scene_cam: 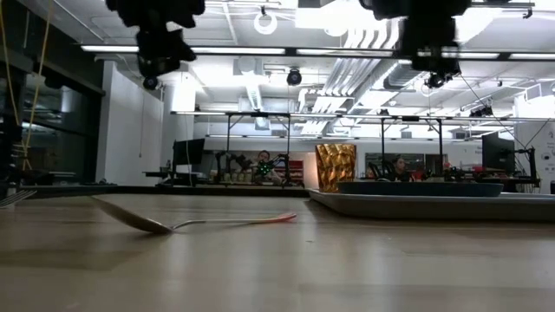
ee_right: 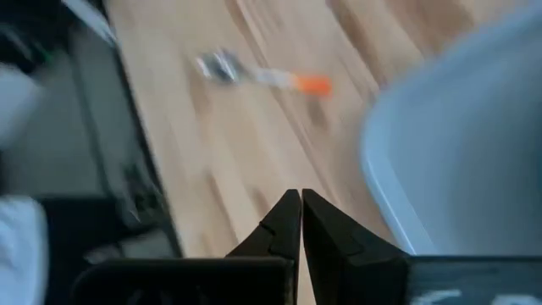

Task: Pick and place plate/cup/fork/spoon on tray
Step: Put the orange spoon on the gray tray to the bottom of the blue plate

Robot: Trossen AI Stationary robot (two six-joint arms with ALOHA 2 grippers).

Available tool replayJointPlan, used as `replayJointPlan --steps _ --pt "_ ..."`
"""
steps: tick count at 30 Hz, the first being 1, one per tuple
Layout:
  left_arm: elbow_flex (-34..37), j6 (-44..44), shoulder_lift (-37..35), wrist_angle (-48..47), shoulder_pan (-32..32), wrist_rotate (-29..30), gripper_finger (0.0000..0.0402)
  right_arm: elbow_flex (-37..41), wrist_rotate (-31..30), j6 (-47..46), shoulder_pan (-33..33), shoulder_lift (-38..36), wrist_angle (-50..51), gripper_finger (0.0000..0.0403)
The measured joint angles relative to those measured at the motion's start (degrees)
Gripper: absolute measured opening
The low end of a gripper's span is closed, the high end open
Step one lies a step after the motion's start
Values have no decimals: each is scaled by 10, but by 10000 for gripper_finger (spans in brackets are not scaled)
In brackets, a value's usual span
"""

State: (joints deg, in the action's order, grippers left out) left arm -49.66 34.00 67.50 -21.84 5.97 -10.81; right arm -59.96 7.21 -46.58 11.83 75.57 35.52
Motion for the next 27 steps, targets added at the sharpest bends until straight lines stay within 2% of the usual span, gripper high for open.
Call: replayJointPlan --steps 5,9,16,21,27 --pt "-29 80 30 22 106 107 172 0 -77 -1 78 0 101 7" --pt "-105 132 113 -27 166 174 172 0 -123 -27 153 0 137 7" --pt "-254 216 305 -202 203 189 172 0 -173 -68 235 0 149 7" --pt "-287 245 387 -208 201 193 172 0 -198 -104 258 0 149 7" --pt "-291 289 440 -203 181 189 172 0 -241 -150 277 0 149 7"
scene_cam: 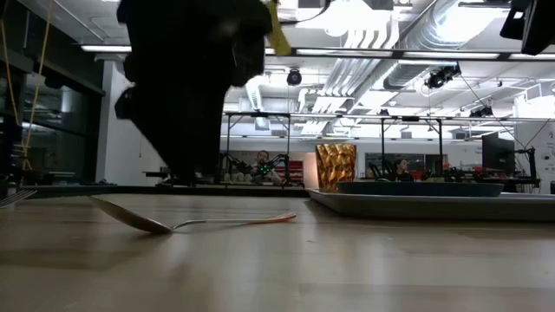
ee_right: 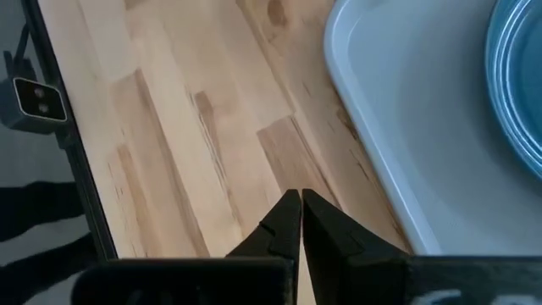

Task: Pick and place plate/cup/fork/spoon on tray
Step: Put the orange spoon on the gray tray to the bottom of the blue plate

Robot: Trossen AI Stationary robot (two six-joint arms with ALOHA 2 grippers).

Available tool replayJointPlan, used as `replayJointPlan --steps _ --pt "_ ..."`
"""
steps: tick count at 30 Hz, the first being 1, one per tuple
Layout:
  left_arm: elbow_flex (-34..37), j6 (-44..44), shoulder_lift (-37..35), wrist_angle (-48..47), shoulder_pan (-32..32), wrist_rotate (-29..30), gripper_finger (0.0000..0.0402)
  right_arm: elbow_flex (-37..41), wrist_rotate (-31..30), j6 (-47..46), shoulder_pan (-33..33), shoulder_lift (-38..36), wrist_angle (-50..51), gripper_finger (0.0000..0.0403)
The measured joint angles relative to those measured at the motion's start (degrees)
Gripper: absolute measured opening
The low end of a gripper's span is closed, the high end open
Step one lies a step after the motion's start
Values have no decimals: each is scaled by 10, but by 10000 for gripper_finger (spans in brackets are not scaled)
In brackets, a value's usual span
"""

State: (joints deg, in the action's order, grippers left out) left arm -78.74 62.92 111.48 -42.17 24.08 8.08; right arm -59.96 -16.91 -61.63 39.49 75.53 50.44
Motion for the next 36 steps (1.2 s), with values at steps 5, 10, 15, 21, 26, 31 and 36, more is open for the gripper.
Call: replayJointPlan --steps 5,10,15,21,26,31,36 --pt "0 -2 14 0 -5 -10 172 0 -26 -1 8 0 0 7" --pt "0 -5 31 1 1 -12 172 0 -29 1 7 0 2 7" --pt "0 -5 51 28 10 -18 172 0 -52 1 7 0 6 7" --pt "-2 -11 59 28 13 -14 169 0 -57 5 7 0 8 7" --pt "-2 -41 58 2 14 -7 108 0 -70 6 7 0 9 7" --pt "0 -91 53 -13 14 -9 12 0 -86 1 6 0 8 7" --pt "1 -136 12 -52 15 0 7 0 -81 1 6 0 -15 7"
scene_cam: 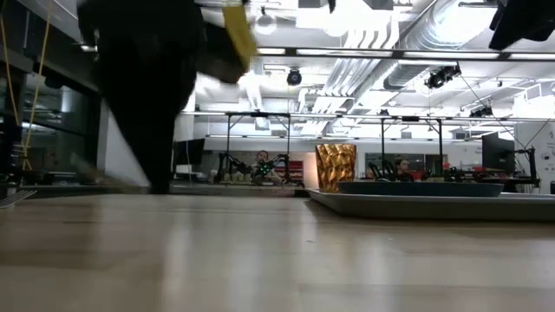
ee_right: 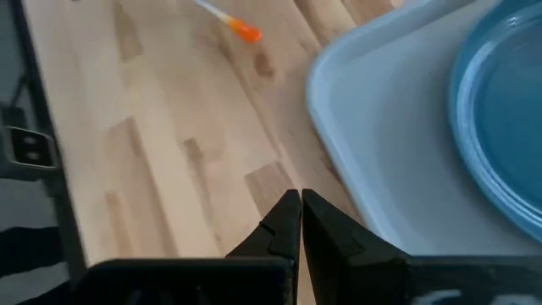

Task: Pick and place plate/cup/fork/spoon on tray
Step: Put the orange spoon on the gray tray to the bottom of the blue plate

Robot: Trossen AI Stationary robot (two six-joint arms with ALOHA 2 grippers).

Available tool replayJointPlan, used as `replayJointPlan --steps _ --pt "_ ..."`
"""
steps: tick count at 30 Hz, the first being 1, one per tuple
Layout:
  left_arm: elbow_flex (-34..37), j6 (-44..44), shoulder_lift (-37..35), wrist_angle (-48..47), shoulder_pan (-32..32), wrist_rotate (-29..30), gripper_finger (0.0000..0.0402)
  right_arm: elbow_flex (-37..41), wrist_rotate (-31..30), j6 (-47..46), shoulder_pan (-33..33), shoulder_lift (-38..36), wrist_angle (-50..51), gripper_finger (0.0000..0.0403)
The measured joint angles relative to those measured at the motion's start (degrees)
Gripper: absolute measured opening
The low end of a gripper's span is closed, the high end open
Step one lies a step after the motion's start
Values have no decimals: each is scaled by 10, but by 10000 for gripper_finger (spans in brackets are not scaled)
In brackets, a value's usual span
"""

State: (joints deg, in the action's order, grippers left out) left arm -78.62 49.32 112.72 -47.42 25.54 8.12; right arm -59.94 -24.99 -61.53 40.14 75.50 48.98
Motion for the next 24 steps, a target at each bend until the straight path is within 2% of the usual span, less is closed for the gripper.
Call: replayJointPlan --steps 4,7,10,12,14,17,19,21,24 --pt "0 -37 -54 -67 0 42 4 0 -3 22 -1 0 -40 7" --pt "0 -48 -100 -92 0 65 3 5 -27 20 -9 -1 -50 12" --pt "-1 -45 -137 -102 1 82 2 53 -33 10 -23 -14 -111 34" --pt "-1 -39 -155 -107 2 92 1 116 -12 -3 -36 -32 -218 59" --pt "-1 -35 -167 -111 6 105 2 201 7 -24 -42 -51 -369 87" --pt "-1 -35 -168 -108 13 118 2 328 -5 -58 -46 -58 -682 129" --pt "-1 -38 -161 -91 15 118 2 386 -19 -69 -53 -47 -849 153" --pt "-1 -50 -150 -64 15 115 2 414 -27 -70 -65 -35 -927 172" --pt "-1 -81 -137 -2 6 100 1 414 -23 -60 -89 -30 -930 187"
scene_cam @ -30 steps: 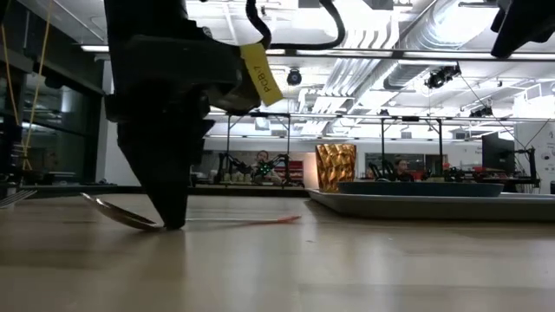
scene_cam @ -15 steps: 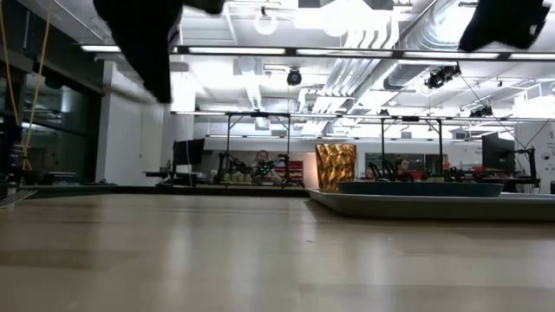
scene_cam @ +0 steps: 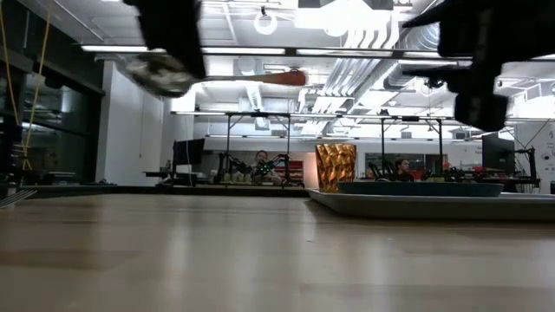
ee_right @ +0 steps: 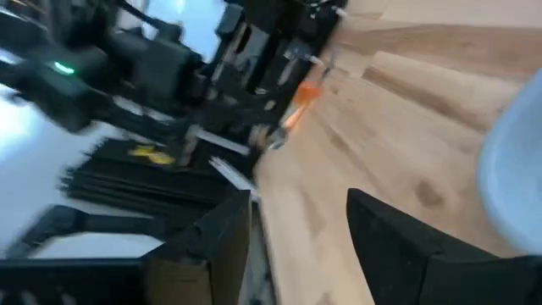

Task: Pick and place plate/cup/fork/spoon on tray
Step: Put the orange spoon on the gray tray to the bottom of the blue plate

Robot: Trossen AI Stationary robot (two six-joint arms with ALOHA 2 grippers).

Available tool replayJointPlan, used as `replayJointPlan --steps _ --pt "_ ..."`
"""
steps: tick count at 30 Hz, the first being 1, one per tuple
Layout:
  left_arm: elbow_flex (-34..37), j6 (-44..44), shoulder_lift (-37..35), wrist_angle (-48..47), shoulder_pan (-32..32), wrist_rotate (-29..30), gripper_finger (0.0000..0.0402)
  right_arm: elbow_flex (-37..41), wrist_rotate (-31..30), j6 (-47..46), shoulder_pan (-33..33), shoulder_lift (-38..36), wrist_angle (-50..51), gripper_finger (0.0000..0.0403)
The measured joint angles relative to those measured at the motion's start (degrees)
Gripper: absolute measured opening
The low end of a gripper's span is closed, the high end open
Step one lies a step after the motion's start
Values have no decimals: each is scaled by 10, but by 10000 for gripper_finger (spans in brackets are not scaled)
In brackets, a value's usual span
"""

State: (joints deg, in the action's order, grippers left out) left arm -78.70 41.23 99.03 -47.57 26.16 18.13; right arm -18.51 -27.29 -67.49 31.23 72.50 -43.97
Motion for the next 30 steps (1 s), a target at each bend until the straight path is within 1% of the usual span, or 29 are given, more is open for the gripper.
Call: replayJointPlan --steps 3,5,7,10,12,14,16,19,27,30 --pt "0 -40 10 58 -14 -46 1 -27 38 48 -26 2 41 190" --pt "0 -73 15 85 -25 -87 1 -56 70 112 -39 2 70 191" --pt "0 -88 15 88 -35 -117 1 -90 95 188 -47 2 118 191" --pt "0 -91 15 86 -49 -148 1 -143 109 270 -53 2 222 191" --pt "0 -106 11 90 -54 -169 0 -171 110 297 -57 2 288 191" --pt "0 -124 10 112 -57 -185 0 -190 110 319 -63 2 323 191" --pt "0 -132 10 122 -56 -195 0 -199 113 343 -71 2 332 191" --pt "0 -145 10 143 -55 -197 0 -199 123 351 -81 4 340 191" --pt "0 -149 10 148 -68 -193 0 -199 220 361 -96 4 339 191" --pt "0 -151 10 149 -77 -191 0 -199 223 361 -96 4 339 191"
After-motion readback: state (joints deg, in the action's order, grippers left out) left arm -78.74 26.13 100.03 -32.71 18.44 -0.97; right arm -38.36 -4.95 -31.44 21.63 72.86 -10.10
